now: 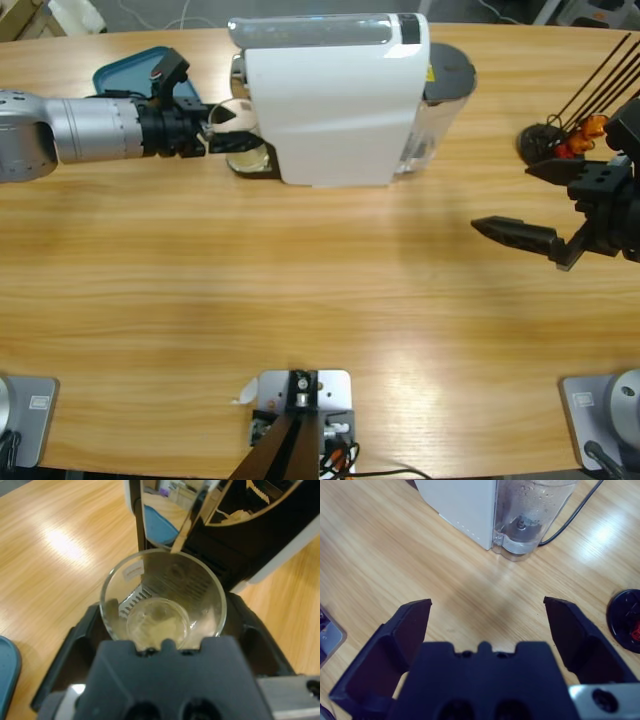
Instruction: Pour coffee
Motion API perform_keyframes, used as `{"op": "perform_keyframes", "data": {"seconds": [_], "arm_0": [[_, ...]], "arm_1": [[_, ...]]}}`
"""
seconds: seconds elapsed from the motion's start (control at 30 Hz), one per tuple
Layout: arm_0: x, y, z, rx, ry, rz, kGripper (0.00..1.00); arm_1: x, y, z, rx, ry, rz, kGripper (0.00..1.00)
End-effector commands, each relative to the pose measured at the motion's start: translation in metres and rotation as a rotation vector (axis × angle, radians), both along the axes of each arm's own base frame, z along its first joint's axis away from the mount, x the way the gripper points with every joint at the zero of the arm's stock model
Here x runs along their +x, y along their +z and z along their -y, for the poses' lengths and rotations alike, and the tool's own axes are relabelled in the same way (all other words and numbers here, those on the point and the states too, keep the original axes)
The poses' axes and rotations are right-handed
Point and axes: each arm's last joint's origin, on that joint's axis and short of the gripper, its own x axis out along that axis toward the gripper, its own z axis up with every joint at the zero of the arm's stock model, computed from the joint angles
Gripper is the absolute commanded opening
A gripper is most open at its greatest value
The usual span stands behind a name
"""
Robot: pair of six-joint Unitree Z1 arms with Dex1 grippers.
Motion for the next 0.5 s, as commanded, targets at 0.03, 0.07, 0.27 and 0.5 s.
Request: {"op": "perform_keyframes", "data": {"seconds": [0.03, 0.07, 0.27, 0.5], "arm_0": [[-0.002, 0.001, -0.015, -0.004, 0.038, -0.012, 0.600], [-0.003, 0.005, -0.021, -0.004, 0.054, -0.010, 0.600], [-0.025, 0.017, -0.044, 0.093, 0.195, 0.002, 0.600], [-0.004, 0.043, -0.085, 0.100, 0.428, 0.091, 0.600]], "arm_1": [[0.002, -0.005, -0.003, -0.024, 0.012, -0.015, 1.000], [0.002, -0.005, -0.003, -0.023, 0.012, -0.015, 1.000], [0.001, -0.003, -0.002, -0.018, 0.013, -0.010, 1.000], [-0.001, -0.002, -0.001, -0.010, 0.014, -0.002, 1.000]]}}
